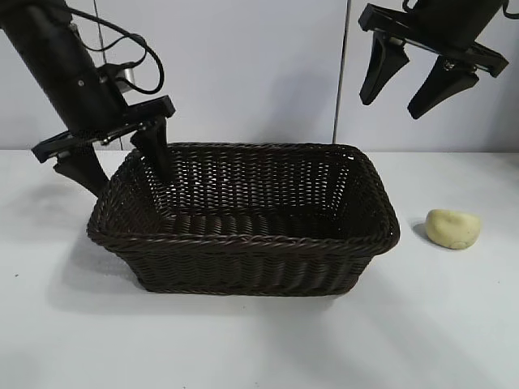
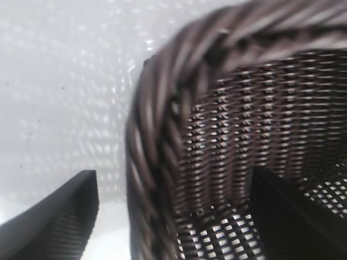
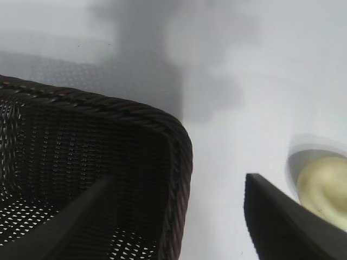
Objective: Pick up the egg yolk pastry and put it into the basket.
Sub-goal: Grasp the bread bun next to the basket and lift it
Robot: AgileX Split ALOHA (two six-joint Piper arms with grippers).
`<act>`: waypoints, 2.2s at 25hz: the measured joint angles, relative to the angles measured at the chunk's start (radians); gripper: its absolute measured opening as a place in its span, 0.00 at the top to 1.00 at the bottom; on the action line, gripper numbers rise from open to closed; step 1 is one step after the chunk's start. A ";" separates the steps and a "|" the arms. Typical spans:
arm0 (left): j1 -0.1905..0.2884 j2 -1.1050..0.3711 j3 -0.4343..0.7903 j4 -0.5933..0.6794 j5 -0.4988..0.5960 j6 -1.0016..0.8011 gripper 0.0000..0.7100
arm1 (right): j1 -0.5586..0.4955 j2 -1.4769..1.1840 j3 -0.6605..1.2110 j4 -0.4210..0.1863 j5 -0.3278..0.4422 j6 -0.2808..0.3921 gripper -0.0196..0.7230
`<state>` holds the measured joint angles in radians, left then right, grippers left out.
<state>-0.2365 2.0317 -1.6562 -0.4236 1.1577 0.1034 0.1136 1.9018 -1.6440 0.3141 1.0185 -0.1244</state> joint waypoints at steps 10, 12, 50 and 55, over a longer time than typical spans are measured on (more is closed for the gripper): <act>0.000 -0.119 0.000 0.020 0.062 0.000 0.21 | 0.000 0.000 0.000 0.000 0.000 0.000 0.32; 0.000 -0.145 0.000 0.020 0.064 0.000 0.21 | 0.000 0.000 0.000 0.000 0.001 0.000 0.32; 0.000 -0.190 0.186 -0.162 -0.092 -0.017 0.21 | -0.022 0.000 0.000 -0.041 0.024 0.003 0.32; 0.000 -0.190 0.186 -0.161 -0.092 -0.017 0.21 | -0.099 0.000 0.000 -0.062 0.040 0.018 0.32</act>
<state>-0.2365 1.8420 -1.4697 -0.5841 1.0661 0.0865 0.0148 1.9018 -1.6440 0.2525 1.0590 -0.1063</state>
